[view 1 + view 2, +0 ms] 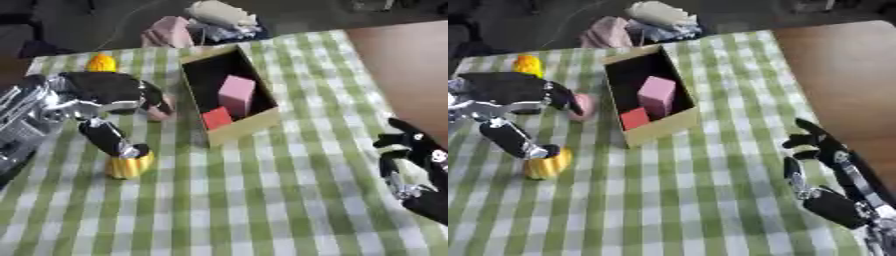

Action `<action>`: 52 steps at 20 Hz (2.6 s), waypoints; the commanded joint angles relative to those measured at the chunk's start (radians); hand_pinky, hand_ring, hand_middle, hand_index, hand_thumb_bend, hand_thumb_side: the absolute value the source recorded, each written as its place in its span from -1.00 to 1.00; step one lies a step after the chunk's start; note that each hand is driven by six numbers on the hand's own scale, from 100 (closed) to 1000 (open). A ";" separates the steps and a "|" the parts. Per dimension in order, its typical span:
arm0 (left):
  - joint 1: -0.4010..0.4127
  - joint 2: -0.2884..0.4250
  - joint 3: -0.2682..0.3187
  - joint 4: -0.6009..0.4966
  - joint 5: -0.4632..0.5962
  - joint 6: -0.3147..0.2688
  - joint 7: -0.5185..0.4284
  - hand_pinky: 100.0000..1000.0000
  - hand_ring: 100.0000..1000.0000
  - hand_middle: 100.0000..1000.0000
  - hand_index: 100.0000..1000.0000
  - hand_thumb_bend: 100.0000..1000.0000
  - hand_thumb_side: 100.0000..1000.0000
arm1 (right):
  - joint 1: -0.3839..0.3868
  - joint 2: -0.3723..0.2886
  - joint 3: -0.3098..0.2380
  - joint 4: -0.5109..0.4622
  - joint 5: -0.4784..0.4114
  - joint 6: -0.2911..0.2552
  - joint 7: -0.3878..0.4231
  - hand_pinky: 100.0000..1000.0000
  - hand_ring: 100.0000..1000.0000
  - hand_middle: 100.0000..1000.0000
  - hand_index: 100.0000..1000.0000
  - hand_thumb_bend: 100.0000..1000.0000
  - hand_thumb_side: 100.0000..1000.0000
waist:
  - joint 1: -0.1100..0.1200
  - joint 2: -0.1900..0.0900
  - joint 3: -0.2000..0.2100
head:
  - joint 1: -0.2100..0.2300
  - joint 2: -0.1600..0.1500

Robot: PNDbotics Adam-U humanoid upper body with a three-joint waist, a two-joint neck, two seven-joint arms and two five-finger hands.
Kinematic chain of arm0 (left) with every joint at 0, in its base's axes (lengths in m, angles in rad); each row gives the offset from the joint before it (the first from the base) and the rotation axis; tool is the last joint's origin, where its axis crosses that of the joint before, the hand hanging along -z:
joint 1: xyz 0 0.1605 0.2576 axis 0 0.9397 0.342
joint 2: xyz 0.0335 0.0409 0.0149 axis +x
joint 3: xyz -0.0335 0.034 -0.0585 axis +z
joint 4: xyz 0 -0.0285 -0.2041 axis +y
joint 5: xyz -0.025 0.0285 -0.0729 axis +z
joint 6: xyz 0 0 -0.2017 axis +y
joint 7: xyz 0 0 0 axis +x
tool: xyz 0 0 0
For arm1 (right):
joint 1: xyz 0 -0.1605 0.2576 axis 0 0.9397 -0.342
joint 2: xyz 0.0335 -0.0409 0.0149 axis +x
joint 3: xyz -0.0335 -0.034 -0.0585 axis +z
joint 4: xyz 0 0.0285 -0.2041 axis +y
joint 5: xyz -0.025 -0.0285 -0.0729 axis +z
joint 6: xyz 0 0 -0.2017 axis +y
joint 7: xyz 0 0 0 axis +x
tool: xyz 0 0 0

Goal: Pick up objects on the table and place them in the box.

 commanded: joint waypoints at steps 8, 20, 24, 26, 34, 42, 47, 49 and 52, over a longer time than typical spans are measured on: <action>0.034 -0.049 0.004 0.132 -0.126 0.045 0.047 0.54 0.45 0.54 0.76 -0.28 -0.53 | -0.009 -0.011 -0.011 -0.010 0.002 0.001 -0.008 0.42 0.76 0.32 0.97 -1.00 -0.18 | -0.007 -0.011 0.002 | -0.007 -0.009; 0.050 -0.080 -0.002 0.202 -0.166 0.062 0.142 0.31 0.09 0.18 0.44 -0.50 -0.59 | -0.008 -0.009 -0.011 -0.010 0.002 0.001 -0.007 0.42 0.75 0.32 0.97 -1.00 -0.18 | -0.009 -0.010 0.005 | -0.008 -0.008; 0.045 -0.081 0.008 0.181 -0.151 0.069 0.211 0.18 -0.11 -0.07 0.20 -0.70 -0.64 | -0.008 -0.009 -0.012 -0.010 0.003 0.001 -0.008 0.42 0.75 0.32 0.97 -1.00 -0.18 | -0.008 -0.010 0.005 | -0.009 -0.007; 0.037 -0.078 0.023 0.154 -0.140 0.073 0.231 0.15 -0.14 -0.11 0.14 -0.76 -0.66 | -0.008 -0.009 -0.012 -0.009 0.003 0.001 -0.008 0.42 0.75 0.32 0.97 -1.00 -0.18 | -0.008 -0.011 0.005 | -0.011 -0.008; -0.116 -0.018 0.046 0.083 -0.084 0.087 0.255 0.22 -0.08 -0.06 0.20 -0.76 -0.72 | -0.006 -0.008 -0.005 -0.008 -0.001 -0.001 -0.002 0.42 0.75 0.32 0.97 -1.00 -0.18 | -0.007 -0.016 -0.004 | -0.005 -0.008; -0.371 -0.096 -0.045 0.253 -0.071 0.033 0.267 0.29 0.01 0.03 0.29 -0.83 -0.73 | -0.012 -0.004 0.012 -0.007 -0.009 -0.006 0.015 0.42 0.75 0.32 0.97 -1.00 -0.18 | -0.011 -0.016 -0.033 | 0.017 -0.011; -0.466 -0.186 -0.110 0.365 -0.126 -0.023 0.265 0.33 0.05 0.06 0.32 -0.78 -0.71 | -0.017 -0.002 0.023 -0.007 -0.016 -0.009 0.027 0.42 0.75 0.32 0.97 -1.00 -0.18 | -0.015 -0.012 -0.053 | 0.037 -0.015; -0.486 -0.211 -0.130 0.391 -0.147 -0.045 0.263 0.34 0.06 0.07 0.33 -0.76 -0.71 | -0.020 -0.001 0.028 -0.007 -0.019 -0.011 0.032 0.42 0.75 0.32 0.97 -1.00 -0.18 | -0.016 -0.011 -0.058 | 0.041 -0.015; -0.499 -0.245 -0.153 0.428 -0.171 -0.065 0.248 0.36 0.10 0.11 0.37 -0.72 -0.68 | -0.021 -0.001 0.031 -0.006 -0.021 -0.011 0.038 0.42 0.75 0.32 0.97 -1.00 -0.18 | -0.018 -0.011 -0.063 | 0.043 -0.015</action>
